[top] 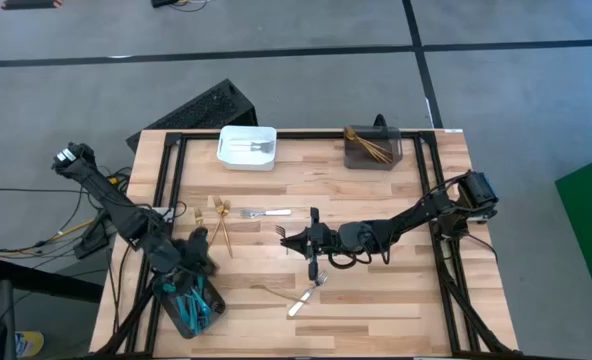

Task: Sort silverware by color (type)
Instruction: Put the blue fork into the bottom black bin

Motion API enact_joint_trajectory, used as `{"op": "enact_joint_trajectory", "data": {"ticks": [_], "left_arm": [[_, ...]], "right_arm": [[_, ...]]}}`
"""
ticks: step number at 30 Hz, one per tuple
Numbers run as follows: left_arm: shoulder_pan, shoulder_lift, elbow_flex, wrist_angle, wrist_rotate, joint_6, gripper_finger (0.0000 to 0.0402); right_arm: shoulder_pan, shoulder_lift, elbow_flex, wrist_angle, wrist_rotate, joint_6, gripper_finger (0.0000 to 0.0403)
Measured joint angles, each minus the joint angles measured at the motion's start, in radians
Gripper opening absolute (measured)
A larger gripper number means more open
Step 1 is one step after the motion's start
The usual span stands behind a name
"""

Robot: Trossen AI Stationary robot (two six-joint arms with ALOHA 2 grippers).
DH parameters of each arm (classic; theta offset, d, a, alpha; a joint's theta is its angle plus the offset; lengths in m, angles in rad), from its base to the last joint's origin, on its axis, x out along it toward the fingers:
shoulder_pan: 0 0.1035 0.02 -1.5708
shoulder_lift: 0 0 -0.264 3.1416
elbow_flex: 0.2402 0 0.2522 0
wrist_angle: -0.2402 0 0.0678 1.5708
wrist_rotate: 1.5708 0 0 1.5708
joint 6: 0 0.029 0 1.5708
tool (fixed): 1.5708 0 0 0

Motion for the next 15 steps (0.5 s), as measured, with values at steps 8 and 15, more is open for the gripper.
{"op": "enact_joint_trajectory", "data": {"ticks": [8,15], "left_arm": [[0.048,0.198,0.001,0.219,-0.034,0.112,0.0067],[0.038,0.464,0.002,0.361,0.4,0.062,0.0067]], "right_arm": [[-0.002,0.0,0.0,-0.008,0.0,-0.001,0.0034],[0.002,0.0,0.0,-0.01,0.0,-0.001,0.0034]]}}
